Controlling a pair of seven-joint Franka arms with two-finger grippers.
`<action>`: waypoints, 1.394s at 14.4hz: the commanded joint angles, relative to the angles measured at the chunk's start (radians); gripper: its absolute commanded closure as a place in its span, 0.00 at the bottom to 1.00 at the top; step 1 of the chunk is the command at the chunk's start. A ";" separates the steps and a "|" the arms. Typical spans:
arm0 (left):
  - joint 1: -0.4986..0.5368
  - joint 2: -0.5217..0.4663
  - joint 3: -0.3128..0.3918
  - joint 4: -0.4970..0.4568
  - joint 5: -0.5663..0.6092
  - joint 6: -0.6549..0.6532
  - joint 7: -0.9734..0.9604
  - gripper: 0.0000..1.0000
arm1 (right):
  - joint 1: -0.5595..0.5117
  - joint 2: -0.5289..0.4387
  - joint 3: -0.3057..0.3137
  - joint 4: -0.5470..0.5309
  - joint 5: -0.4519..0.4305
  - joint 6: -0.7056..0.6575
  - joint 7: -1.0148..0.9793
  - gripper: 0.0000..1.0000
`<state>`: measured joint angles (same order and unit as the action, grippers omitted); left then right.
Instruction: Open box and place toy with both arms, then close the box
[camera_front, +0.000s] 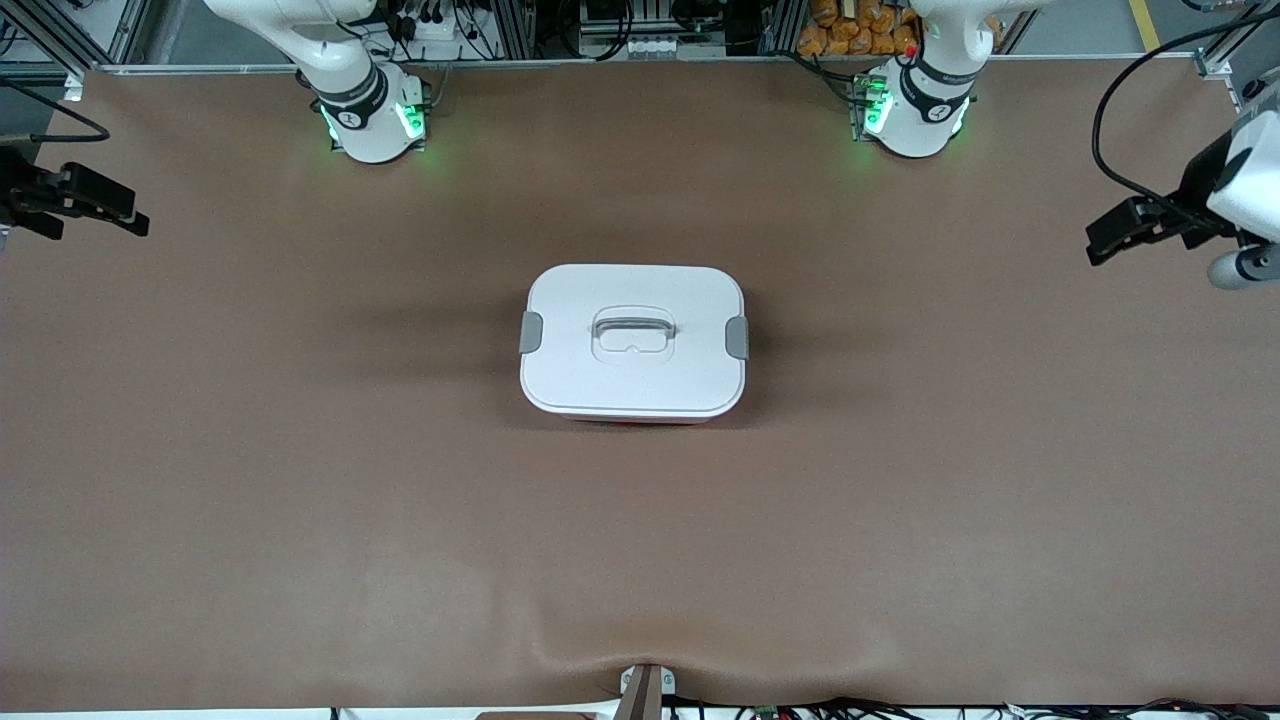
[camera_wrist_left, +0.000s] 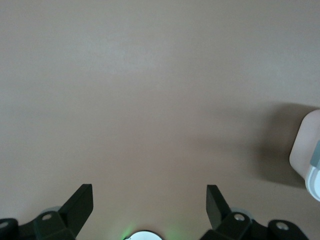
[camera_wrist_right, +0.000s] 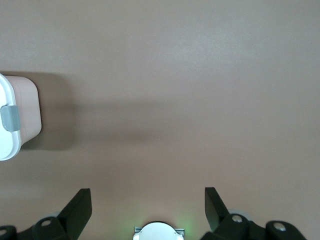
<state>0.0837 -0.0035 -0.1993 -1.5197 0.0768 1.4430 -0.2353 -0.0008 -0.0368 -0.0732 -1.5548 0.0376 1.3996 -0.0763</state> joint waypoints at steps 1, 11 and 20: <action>-0.103 -0.113 0.102 -0.123 -0.017 0.007 0.021 0.00 | -0.007 0.008 0.010 0.016 -0.015 -0.013 0.013 0.00; -0.174 -0.132 0.159 -0.125 -0.015 0.007 0.024 0.00 | -0.007 0.008 0.010 0.016 -0.015 -0.014 0.013 0.00; -0.163 -0.118 0.161 -0.112 -0.017 0.004 0.022 0.00 | -0.008 0.008 0.010 0.016 -0.015 -0.014 0.013 0.00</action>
<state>-0.0841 -0.1285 -0.0455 -1.6487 0.0761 1.4496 -0.2349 -0.0008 -0.0366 -0.0731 -1.5548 0.0376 1.3983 -0.0763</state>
